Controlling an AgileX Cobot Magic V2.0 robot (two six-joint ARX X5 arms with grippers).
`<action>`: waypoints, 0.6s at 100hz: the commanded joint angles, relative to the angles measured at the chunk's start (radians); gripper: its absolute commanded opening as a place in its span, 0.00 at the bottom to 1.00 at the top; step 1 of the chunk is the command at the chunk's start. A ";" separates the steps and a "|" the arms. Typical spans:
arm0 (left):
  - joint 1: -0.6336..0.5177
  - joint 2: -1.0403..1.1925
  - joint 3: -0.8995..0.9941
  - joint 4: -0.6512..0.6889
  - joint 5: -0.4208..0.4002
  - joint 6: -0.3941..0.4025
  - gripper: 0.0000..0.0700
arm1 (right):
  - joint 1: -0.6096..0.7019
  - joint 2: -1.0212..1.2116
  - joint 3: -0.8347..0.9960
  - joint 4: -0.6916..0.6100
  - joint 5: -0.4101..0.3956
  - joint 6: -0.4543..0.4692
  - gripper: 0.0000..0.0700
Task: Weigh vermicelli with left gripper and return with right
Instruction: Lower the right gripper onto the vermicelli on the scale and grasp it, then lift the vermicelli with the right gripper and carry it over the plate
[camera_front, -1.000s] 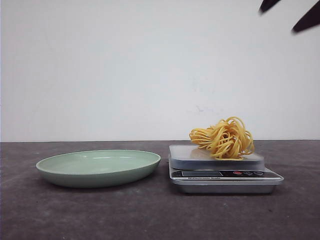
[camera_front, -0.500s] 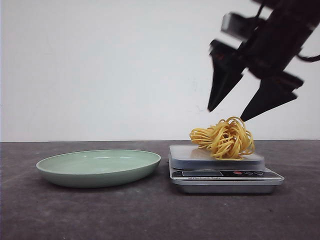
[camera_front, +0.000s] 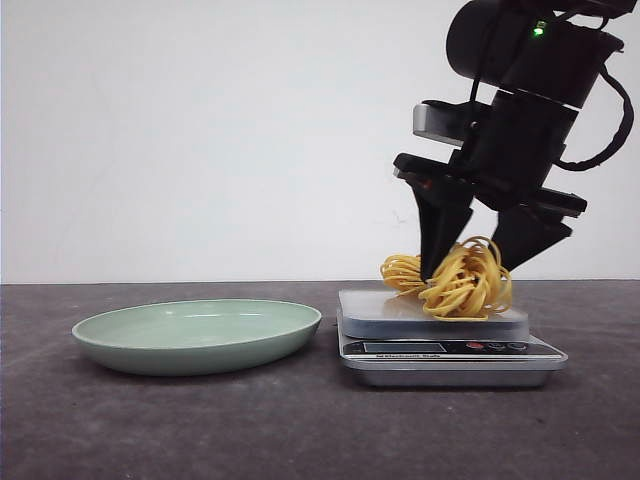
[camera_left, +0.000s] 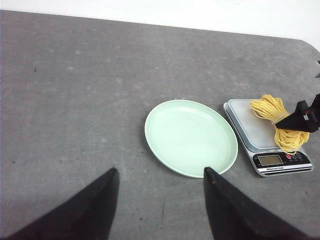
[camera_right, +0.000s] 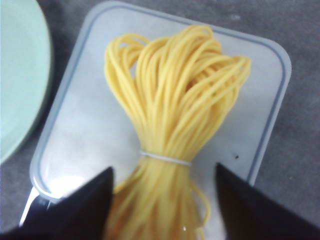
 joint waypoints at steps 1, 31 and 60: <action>-0.008 0.003 0.010 0.009 -0.005 0.003 0.44 | 0.017 0.020 0.015 0.000 0.023 0.011 0.14; -0.008 0.003 0.010 0.008 -0.004 0.010 0.44 | 0.064 -0.008 0.031 0.023 0.062 0.026 0.00; -0.008 0.003 0.010 0.020 -0.004 0.010 0.44 | 0.202 -0.035 0.206 0.055 -0.029 0.071 0.00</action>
